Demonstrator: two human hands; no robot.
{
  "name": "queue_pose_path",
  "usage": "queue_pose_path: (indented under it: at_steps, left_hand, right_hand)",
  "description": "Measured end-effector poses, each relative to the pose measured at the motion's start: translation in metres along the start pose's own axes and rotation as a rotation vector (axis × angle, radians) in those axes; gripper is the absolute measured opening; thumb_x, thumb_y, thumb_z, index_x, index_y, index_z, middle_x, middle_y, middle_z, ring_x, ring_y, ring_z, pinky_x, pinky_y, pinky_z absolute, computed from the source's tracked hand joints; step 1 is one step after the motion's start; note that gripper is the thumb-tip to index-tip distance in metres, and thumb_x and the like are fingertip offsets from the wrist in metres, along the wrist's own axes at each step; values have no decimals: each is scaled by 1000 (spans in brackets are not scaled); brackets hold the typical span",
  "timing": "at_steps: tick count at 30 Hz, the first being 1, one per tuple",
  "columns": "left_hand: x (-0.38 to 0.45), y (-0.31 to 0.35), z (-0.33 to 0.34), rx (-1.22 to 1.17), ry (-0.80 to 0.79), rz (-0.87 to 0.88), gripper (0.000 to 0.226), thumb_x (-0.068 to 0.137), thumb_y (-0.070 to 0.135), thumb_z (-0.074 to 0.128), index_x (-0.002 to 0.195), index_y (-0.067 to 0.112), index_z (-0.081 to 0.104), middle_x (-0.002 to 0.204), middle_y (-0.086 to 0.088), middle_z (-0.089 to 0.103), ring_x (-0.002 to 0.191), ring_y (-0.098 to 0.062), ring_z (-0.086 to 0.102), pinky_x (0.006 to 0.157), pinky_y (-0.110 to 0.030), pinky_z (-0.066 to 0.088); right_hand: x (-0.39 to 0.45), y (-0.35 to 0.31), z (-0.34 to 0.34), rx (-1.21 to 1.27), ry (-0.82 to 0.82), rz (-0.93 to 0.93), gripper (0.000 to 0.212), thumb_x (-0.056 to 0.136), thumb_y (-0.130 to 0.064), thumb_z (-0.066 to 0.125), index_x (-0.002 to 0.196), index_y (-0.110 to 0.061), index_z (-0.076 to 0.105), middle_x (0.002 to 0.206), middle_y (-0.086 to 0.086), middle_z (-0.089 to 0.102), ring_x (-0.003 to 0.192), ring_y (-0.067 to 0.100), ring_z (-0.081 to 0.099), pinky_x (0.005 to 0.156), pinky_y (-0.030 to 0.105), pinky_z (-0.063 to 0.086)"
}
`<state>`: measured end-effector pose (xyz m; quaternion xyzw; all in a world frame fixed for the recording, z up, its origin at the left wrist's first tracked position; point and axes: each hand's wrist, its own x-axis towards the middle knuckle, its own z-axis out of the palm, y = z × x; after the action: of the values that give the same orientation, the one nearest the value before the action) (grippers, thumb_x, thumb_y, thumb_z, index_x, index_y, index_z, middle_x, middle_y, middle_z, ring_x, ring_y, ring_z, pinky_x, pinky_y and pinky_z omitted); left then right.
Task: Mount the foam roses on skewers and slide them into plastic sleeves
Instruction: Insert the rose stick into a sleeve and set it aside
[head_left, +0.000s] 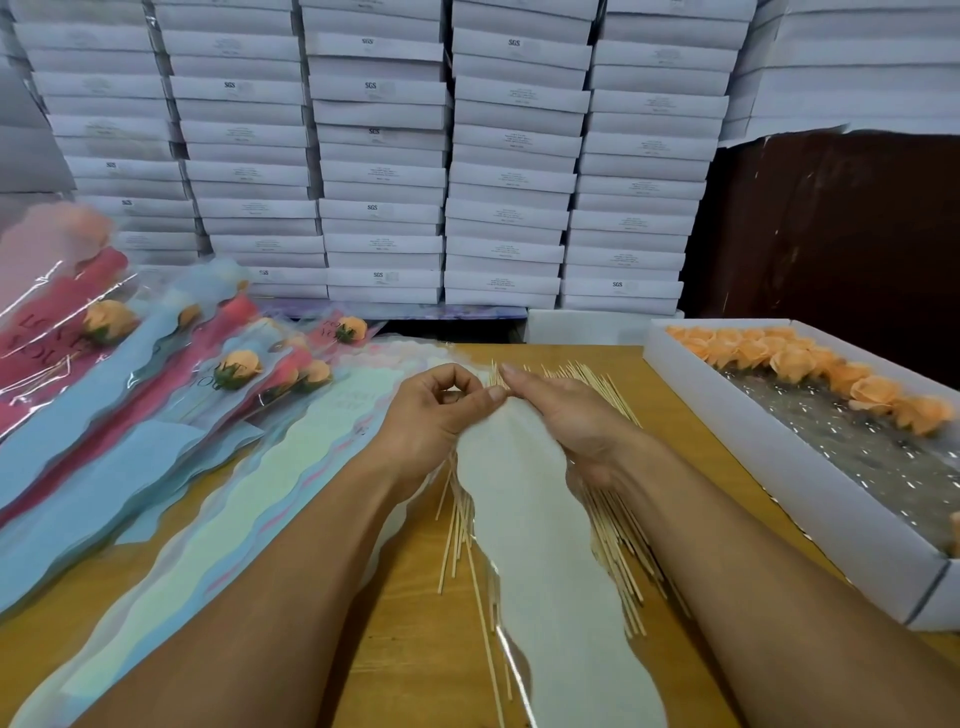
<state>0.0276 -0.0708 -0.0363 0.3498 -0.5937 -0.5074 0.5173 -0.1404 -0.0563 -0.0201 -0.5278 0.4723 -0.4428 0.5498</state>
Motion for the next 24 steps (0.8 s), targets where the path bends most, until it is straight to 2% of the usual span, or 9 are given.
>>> queue_pose_path:
  at_steps: [4, 6, 9, 11, 14, 15, 19, 22, 24]
  left_hand:
    - [0, 0, -1, 33, -23, 2, 23, 82, 22, 78, 84, 4, 64, 76, -8, 63, 68, -16, 61, 59, -23, 52]
    - [0, 0, -1, 27, -25, 4, 27, 79, 26, 78, 84, 3, 64, 78, -10, 62, 70, -18, 59, 61, -25, 52]
    - [0, -1, -2, 35, -15, 17, 26, 78, 27, 77, 82, 5, 63, 81, -14, 60, 72, -21, 57, 61, -26, 51]
    - [0, -1, -3, 58, -25, 19, 28, 75, 32, 76, 81, 7, 63, 80, -12, 62, 72, -19, 58, 61, -23, 51]
    - [0, 0, -4, 74, -44, 11, 24, 75, 33, 75, 76, 12, 64, 76, -6, 65, 67, -13, 61, 57, -19, 49]
    - [1, 0, -4, 76, -43, 6, 22, 76, 32, 75, 74, 14, 63, 75, -4, 66, 66, -12, 61, 55, -19, 48]
    - [2, -1, -6, 98, -22, -12, 18, 85, 23, 74, 75, 14, 62, 76, -6, 68, 66, -15, 63, 55, -22, 49]
    - [2, 1, -7, 44, 22, -16, 19, 86, 18, 74, 77, 11, 59, 71, -8, 66, 59, -16, 61, 52, -23, 48]
    - [3, 2, -9, 4, 55, -23, 17, 88, 16, 73, 79, 12, 59, 71, -8, 67, 60, -19, 61, 55, -25, 48]
  right_hand:
    - [0, 0, 2, -19, 38, -27, 49, 91, -46, 70, 104, 1, 74, 98, 19, 76, 83, 30, 72, 81, 40, 57]
    - [0, 2, 3, -22, 45, -63, 42, 90, -42, 72, 97, -1, 76, 93, 19, 75, 78, 27, 70, 75, 36, 56]
    - [0, 3, 2, -13, 41, -100, 41, 91, -37, 72, 105, 2, 72, 104, 26, 73, 85, 29, 68, 83, 43, 54]
    - [1, 3, 1, -15, 39, -110, 38, 91, -34, 72, 109, -1, 70, 101, 21, 75, 85, 27, 68, 84, 44, 55]
    - [-1, 3, 3, -62, 38, -112, 29, 92, -35, 71, 109, -12, 71, 83, 4, 72, 69, 15, 65, 60, 28, 53]
    - [-1, 4, 3, -69, 40, -115, 27, 92, -35, 71, 109, -13, 71, 82, 2, 72, 67, 14, 64, 56, 25, 50]
    - [1, 6, 5, -64, 46, -123, 26, 93, -36, 70, 106, -14, 74, 83, 2, 71, 76, 20, 61, 65, 30, 48]
    - [2, 5, 5, -47, 55, -122, 30, 94, -43, 67, 104, -16, 74, 76, -2, 69, 69, 17, 60, 62, 26, 49]
    - [3, 4, 4, -78, 96, -138, 37, 94, -50, 65, 107, -16, 73, 82, 1, 68, 73, 17, 61, 64, 29, 50]
